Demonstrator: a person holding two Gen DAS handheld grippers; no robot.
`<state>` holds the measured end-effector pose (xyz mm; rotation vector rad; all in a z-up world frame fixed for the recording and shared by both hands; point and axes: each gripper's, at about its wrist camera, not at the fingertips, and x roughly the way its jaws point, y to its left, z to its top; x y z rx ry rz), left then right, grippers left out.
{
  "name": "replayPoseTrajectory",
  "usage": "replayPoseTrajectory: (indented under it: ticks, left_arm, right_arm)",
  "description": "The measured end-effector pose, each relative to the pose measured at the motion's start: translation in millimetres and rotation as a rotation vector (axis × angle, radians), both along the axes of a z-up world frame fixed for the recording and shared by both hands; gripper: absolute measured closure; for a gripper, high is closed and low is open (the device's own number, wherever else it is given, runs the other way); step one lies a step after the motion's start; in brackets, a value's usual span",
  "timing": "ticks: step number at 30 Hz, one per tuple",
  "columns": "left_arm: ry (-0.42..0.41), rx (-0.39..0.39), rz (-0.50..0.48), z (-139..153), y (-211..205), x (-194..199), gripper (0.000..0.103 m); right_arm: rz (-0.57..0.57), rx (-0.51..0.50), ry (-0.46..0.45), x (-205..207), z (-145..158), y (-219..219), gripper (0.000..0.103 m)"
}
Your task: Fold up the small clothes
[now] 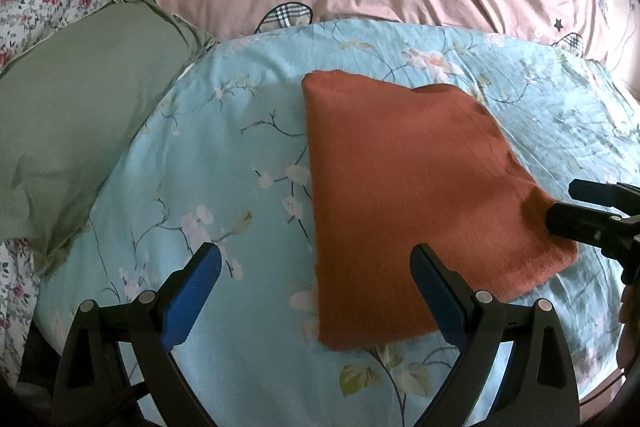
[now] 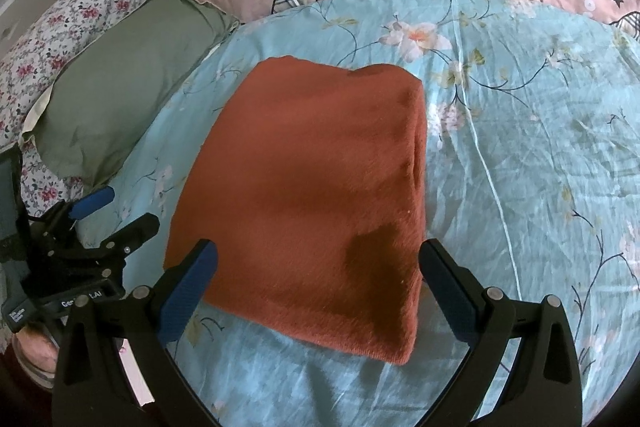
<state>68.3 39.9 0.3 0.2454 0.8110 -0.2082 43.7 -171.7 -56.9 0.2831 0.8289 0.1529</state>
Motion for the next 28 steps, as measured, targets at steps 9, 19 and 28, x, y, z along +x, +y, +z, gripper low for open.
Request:
replayPoseTrajectory:
  ticks: [9, 19, 28]
  left_arm:
    - [-0.020, 0.006, 0.004, 4.1, -3.3, 8.7, 0.007]
    - [-0.041, 0.006, 0.000, 7.8, -5.4, 10.0, 0.007]
    - [-0.038, 0.002, -0.008, 7.8, -4.1, 7.9, 0.007]
  right_arm:
    - [-0.001, 0.004, 0.004, 3.1, -3.8, -1.7, 0.002]
    - [-0.010, -0.004, 0.012, 5.0, -5.8, -5.2, 0.002]
    - [-0.016, -0.010, 0.013, 4.8, -7.7, -3.7, 0.002]
